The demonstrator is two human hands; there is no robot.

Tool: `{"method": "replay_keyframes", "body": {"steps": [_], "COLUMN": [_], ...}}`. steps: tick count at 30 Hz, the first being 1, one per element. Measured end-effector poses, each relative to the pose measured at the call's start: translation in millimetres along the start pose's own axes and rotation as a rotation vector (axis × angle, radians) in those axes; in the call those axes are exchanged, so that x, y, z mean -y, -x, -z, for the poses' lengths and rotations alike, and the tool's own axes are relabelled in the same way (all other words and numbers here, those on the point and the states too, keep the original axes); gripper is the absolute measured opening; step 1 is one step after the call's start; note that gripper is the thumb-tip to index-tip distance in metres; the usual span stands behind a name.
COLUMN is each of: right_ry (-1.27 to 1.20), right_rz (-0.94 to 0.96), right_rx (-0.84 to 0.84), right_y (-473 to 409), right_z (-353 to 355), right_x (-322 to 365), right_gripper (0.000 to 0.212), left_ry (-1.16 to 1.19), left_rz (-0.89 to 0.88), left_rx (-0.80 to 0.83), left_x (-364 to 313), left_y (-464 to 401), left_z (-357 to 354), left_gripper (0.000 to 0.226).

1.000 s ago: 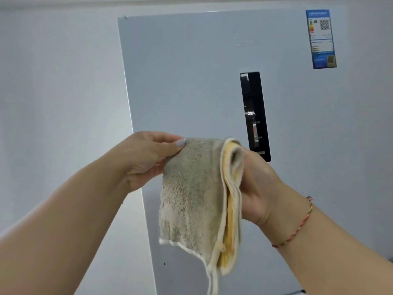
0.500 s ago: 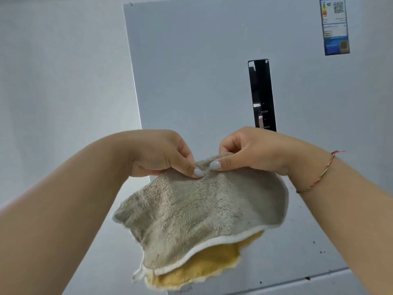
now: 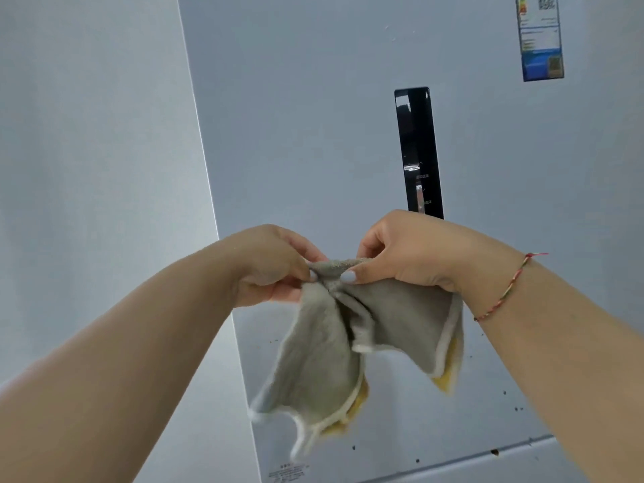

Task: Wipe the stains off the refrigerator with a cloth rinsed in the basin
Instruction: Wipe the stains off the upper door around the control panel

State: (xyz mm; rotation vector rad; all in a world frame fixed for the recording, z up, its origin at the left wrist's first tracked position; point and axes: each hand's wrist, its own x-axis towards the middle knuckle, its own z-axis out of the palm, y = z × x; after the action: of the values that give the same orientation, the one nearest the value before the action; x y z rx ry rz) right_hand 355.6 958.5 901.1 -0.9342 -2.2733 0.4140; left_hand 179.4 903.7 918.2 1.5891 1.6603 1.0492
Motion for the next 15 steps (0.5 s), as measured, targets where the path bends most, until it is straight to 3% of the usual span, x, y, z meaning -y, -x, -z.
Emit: {"method": "replay_keyframes", "body": {"steps": [3, 5, 8, 9, 12, 15], "right_ry": [-0.225, -0.336, -0.578, -0.62, -0.549, -0.64], "right_rz": [-0.006, -0.01, -0.043, -0.053, -0.146, -0.264], "right_rx": [0.037, 0.088, 0.182, 0.152, -0.147, -0.249], "right_y": [1, 3, 10, 12, 11, 15], "right_z": [-8, -12, -10, -8, -14, -45], "right_x": [-1, -2, -8, -11, -30, -38], "right_gripper": [0.026, 0.025, 0.021, 0.019, 0.017, 0.038], "left_ry": [0.244, 0.396, 0.319, 0.259, 0.241, 0.321], "left_rz": [-0.021, -0.055, -0.152, -0.177, -0.24, -0.325], "left_rx": [-0.066, -0.12, -0.205, -0.225, -0.239, -0.183], "left_x": [0, 1, 6, 8, 4, -9], "left_y": [-9, -13, -18, -19, -19, -19], "left_z": [-8, -11, -12, -12, -13, -23], "left_gripper": [0.033, 0.022, 0.013, 0.011, 0.015, 0.017]}}
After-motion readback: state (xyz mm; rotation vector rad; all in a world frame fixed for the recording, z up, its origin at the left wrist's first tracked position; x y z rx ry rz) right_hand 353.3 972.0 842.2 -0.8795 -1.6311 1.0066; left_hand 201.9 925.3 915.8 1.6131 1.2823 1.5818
